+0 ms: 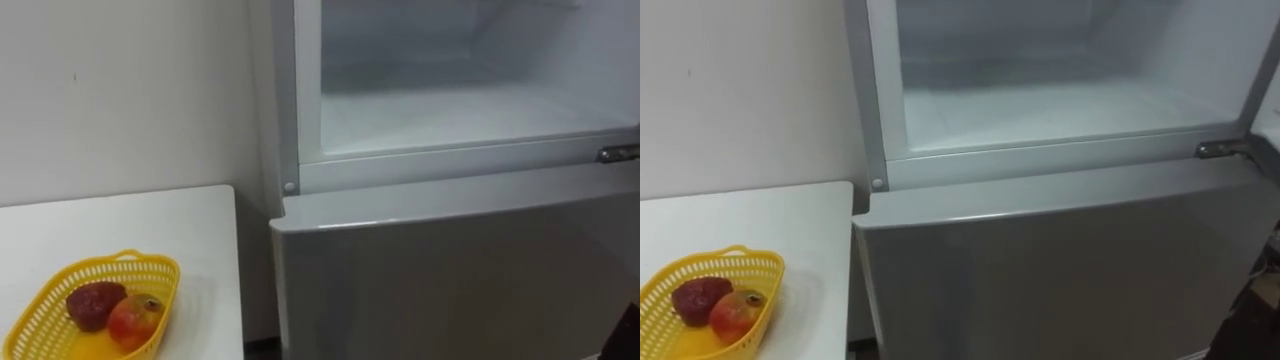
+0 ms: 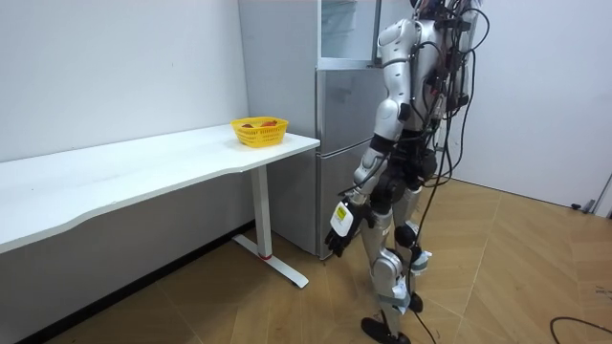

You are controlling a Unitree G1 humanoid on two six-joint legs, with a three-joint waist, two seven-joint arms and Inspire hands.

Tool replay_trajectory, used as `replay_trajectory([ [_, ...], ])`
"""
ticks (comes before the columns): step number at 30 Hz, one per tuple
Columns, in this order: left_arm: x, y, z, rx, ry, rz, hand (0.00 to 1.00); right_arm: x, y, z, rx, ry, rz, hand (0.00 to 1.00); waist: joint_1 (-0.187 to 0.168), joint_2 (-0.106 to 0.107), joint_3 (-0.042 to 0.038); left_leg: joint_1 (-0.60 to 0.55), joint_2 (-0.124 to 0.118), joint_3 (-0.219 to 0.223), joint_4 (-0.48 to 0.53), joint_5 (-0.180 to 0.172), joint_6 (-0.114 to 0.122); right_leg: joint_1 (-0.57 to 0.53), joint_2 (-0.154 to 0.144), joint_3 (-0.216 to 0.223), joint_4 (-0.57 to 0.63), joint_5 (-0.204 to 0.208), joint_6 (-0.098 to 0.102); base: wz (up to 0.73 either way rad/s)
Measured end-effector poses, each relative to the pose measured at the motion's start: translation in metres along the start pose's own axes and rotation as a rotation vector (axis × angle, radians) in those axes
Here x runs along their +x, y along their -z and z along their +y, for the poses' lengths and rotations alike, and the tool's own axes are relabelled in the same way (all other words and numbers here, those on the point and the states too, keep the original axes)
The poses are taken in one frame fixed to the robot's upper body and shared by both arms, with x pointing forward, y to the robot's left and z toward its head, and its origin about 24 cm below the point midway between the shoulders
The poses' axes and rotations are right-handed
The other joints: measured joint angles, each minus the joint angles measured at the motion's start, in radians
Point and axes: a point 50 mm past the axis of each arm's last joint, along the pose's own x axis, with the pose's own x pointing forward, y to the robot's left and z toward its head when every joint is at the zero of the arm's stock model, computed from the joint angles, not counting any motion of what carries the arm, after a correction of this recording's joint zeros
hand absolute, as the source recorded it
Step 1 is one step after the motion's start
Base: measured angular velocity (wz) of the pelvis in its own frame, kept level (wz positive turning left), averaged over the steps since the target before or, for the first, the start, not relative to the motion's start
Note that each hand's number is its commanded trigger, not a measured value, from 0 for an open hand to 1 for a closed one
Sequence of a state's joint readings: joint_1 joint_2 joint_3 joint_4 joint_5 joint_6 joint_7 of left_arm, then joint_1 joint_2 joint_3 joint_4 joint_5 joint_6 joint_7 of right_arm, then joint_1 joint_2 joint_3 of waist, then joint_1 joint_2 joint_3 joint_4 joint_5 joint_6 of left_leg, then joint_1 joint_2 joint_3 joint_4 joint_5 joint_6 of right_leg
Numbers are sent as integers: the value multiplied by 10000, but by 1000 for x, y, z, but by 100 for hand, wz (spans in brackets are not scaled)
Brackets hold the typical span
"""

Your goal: Retrieve from the upper fridge

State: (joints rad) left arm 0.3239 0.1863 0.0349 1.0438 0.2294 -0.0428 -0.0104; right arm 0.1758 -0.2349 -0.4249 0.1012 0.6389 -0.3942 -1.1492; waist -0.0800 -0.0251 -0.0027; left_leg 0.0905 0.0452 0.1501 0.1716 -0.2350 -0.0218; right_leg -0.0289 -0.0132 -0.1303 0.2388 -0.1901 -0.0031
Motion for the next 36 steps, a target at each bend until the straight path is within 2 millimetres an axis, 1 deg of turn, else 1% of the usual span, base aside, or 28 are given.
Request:
replay_trajectory([
  [2,0,2,-1,14,26,80,0,-6,-10,8,472,-407,-255,0,59,4,-2,27,-1,-3,-7,0,0,13,0,10,-18,-5,6,0],
  [5,0,6,-2,39,89,307,0,-12,-19,16,765,-918,-631,0,92,0,-2,33,-1,-11,-14,0,0,21,0,-1,12,-4,6,0],
  [9,-1,12,-3,97,143,514,0,-18,-30,21,966,-1398,-1296,0,88,7,-4,20,-1,-8,-14,0,1,21,-1,-14,19,-4,5,0],
  [11,-1,13,-3,78,156,523,0,-26,-43,28,1555,-1836,-1601,0,98,6,-6,-18,0,2,-10,1,0,-28,1,-10,33,-4,6,0],
  [12,-1,12,-3,77,160,518,0,-28,-47,29,1704,-1956,-1686,0,106,6,-8,-22,0,1,-10,1,0,-29,1,-10,36,-4,6,0],
  [14,-1,12,-3,79,160,487,0,-33,-58,33,2090,-2333,-2032,0,170,-25,-29,-15,-1,5,-9,1,1,-24,1,-6,38,-4,5,0],
  [26,-1,13,-5,133,199,559,0,-33,-59,35,2093,-2267,-2046,0,246,-89,-37,-74,-1,-19,-11,1,2,25,-3,-18,77,-6,7,0],
  [36,-1,13,-7,112,227,548,0,-33,-58,34,2042,-2184,-2015,0,244,-132,-24,-16,-1,-26,-12,1,2,41,0,-4,35,-6,6,0],
])
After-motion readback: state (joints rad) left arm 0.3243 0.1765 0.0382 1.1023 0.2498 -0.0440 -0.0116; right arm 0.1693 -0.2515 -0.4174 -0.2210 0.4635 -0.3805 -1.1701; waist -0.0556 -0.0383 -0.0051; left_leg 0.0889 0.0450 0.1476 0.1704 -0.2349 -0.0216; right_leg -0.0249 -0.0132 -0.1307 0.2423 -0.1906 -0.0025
